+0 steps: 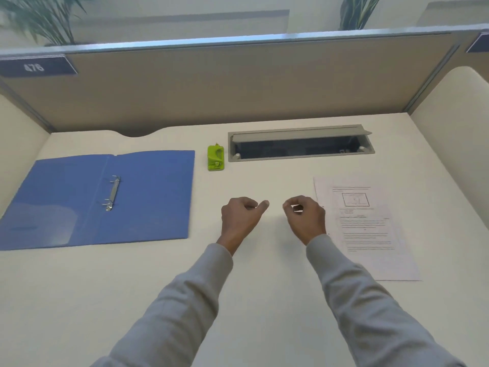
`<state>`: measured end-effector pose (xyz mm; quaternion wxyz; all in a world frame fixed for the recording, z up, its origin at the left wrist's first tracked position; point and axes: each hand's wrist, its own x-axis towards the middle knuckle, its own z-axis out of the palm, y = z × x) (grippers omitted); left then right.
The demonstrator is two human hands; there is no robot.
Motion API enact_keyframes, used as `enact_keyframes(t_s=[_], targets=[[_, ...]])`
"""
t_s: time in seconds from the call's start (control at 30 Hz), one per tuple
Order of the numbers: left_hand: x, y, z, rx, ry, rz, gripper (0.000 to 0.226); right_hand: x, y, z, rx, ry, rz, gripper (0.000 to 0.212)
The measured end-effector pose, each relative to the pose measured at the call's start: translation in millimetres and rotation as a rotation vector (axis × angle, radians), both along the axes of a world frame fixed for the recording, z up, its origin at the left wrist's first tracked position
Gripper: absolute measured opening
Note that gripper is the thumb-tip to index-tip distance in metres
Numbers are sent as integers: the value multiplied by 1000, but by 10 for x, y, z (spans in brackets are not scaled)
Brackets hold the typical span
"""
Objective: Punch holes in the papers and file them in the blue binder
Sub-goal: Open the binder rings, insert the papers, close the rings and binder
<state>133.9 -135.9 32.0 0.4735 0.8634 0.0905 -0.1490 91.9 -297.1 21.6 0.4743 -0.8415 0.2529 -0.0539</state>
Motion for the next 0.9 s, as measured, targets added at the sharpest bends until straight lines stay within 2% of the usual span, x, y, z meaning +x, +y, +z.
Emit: enact_keyframes(t_s=[0.27,0.53,0.7,0.8,0.9], targets=[[151,1188,63,21,2,220,61,228,1163,-56,110,37,276,16],[305,2370,-3,70,-35,409,69,438,2022,-202,119,103,356,29],[411,3084,-128,160,-33,696,86,622,2353,-259,93,133,313,45],[467,3435,-198,90,43,924,93,733,2513,-304,93,163,256,52],[505,3707,-309,27,120,1107,90,836,2653,-312,83,213,211,57]])
